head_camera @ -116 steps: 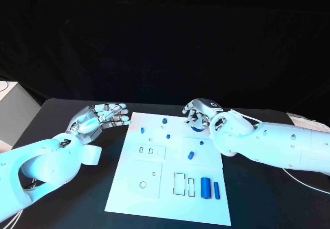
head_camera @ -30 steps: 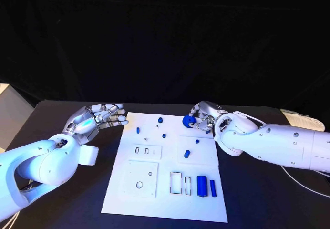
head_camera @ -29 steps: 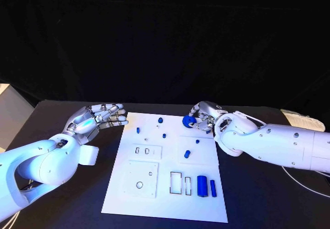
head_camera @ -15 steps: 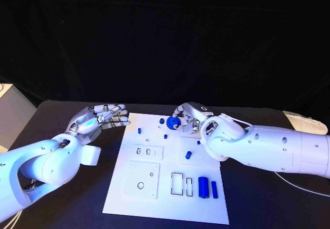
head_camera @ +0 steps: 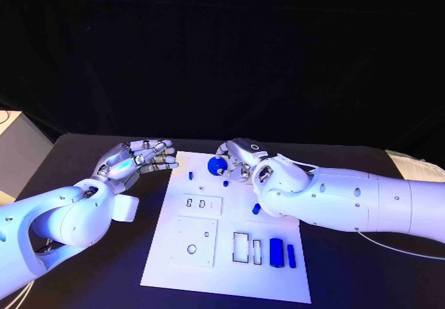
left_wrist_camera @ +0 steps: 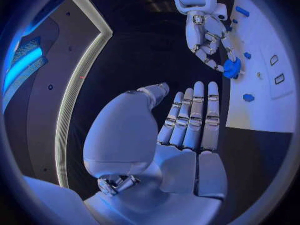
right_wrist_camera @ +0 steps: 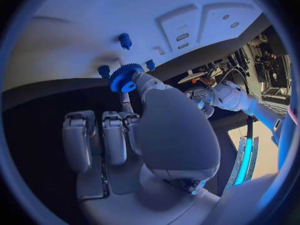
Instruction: Assemble the parts on the task board
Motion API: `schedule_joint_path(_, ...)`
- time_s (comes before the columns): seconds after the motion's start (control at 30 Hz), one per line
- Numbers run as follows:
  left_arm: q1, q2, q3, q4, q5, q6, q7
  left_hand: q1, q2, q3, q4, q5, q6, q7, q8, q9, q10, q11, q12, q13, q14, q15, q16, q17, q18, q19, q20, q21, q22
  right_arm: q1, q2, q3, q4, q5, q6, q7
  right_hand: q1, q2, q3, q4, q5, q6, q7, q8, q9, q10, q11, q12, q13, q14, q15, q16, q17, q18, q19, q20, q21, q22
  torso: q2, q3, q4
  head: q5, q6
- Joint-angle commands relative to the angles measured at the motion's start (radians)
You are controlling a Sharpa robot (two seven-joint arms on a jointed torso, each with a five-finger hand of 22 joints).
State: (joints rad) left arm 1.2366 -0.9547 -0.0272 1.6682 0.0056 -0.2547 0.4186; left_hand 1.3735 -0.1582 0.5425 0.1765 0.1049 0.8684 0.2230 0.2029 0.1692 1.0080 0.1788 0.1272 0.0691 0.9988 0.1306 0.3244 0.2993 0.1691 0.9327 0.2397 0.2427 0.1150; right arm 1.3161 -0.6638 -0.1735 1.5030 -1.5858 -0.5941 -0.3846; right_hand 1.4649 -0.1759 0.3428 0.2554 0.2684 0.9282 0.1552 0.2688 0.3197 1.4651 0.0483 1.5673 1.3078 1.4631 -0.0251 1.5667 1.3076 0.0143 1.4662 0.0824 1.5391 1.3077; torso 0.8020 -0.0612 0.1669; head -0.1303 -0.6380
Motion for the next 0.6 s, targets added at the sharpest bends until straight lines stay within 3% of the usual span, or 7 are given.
schedule_joint_path(0.03,0.001,0.003,0.001,0.002,0.003,0.02,0.005,-0.002,0.002,0.004,-0.002,-0.005,-0.002,0.014,-0.004,-0.001,0.008,0.001,-0.005,0.0,-0.006,-0.001,0.004,0.001,0.013,-0.007,0.003,0.006,-0.002,0.0,0.014,-0.001,-0.016,-0.072,0.01,-0.017,-0.007,0.001,0.007,-0.001,0.002,0.073,-0.036,0.031,0.019,0.106,-0.007,0.003,0.263,0.108,-0.007,0.004,0.263,-0.006,0.09,-0.009,0.005,0.234,0.0,0.0004,-0.0029,0.002,-0.001)
schedule_joint_path(0.17,0.001,0.004,0.001,0.001,0.003,0.022,0.004,-0.002,0.002,0.004,-0.002,-0.005,-0.002,0.014,-0.004,-0.001,0.008,0.001,-0.005,0.0,-0.006,-0.001,0.004,0.001,0.013,-0.007,0.003,0.006,-0.002,-0.001,0.03,-0.002,-0.039,-0.081,0.02,-0.027,-0.007,0.0,0.008,-0.001,0.002,0.073,-0.036,0.031,0.018,0.106,-0.007,0.003,0.263,0.108,-0.007,0.004,0.263,-0.007,0.091,-0.009,0.006,0.235,0.0,0.0008,-0.0007,0.004,-0.002)
schedule_joint_path(0.6,0.001,0.005,0.001,-0.002,0.003,0.022,0.004,-0.002,0.002,0.006,-0.003,-0.005,-0.001,0.014,-0.003,-0.002,0.009,0.001,-0.007,0.0,-0.008,-0.001,0.006,0.004,0.013,-0.008,0.003,0.007,-0.002,-0.007,0.049,-0.007,-0.059,-0.078,0.052,-0.035,-0.008,0.0,0.01,-0.002,-0.001,0.072,-0.036,0.03,0.018,0.106,-0.007,0.003,0.263,0.108,-0.007,0.004,0.263,-0.006,0.09,-0.009,0.005,0.234,0.001,0.0023,-0.0023,0.007,-0.008)
